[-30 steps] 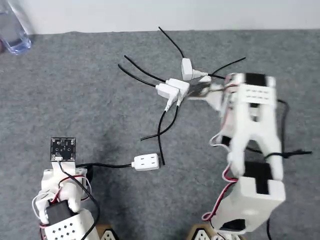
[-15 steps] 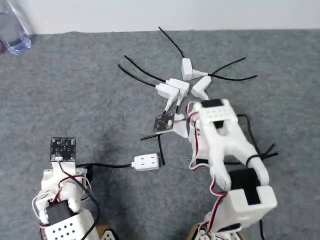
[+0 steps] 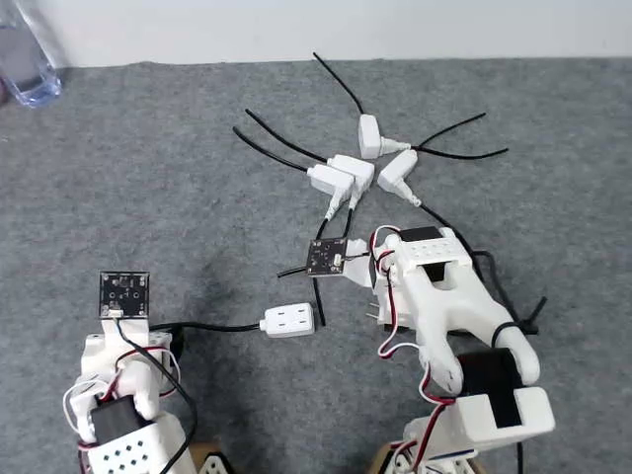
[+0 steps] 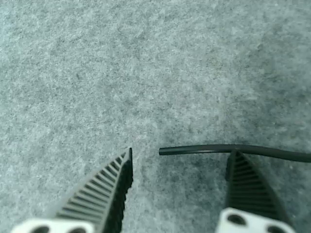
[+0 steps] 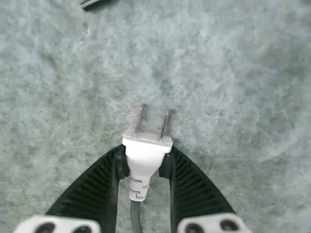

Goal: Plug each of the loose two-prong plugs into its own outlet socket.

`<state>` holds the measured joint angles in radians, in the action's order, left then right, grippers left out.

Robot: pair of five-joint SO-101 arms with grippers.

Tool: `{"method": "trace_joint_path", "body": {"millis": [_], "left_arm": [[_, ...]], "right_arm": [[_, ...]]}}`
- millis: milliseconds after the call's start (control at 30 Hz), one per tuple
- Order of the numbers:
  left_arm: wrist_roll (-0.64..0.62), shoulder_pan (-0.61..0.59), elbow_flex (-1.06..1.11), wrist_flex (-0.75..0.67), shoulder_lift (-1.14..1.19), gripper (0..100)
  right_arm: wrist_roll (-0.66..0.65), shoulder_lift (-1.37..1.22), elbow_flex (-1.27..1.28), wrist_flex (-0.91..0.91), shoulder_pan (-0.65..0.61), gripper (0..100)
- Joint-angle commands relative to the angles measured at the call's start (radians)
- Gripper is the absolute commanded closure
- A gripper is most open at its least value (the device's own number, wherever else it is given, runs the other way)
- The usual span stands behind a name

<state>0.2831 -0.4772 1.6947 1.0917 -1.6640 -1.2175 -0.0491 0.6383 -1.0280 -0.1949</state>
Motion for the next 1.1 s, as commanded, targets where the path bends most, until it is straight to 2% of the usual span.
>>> {"method": "trace_joint_path", "body": {"millis": [0, 100, 267, 367, 533, 833, 1067], "left_arm": [[0.008, 0.006, -0.005, -0.026, -0.012, 71], [0.008, 0.006, -0.005, -0.026, -0.012, 71], [0.008, 0.006, -0.005, -0.026, -0.012, 71], [0.008, 0.006, -0.005, -0.026, -0.012, 71], [0.008, 0.006, -0.005, -0.026, -0.012, 71], [0.008, 0.006, -0.005, -0.023, -0.012, 71], [0.008, 0.006, -0.005, -0.025, -0.012, 71]], "right_arm": [[0.034, 0.013, 0.000, 0.028, -0.010, 98.8], [0.041, 0.015, -0.005, 0.028, -0.010, 97.3], [0.080, 0.044, 0.009, 0.028, -0.010, 79.9], [0.081, 0.087, 0.038, 0.028, -0.028, 77.9], [0.089, 0.140, 0.087, 0.030, -0.070, 77.9], [0.124, 0.143, 0.089, 0.073, -0.056, 78.2], [0.118, 0.142, 0.095, 0.147, 0.002, 96.6]]}}
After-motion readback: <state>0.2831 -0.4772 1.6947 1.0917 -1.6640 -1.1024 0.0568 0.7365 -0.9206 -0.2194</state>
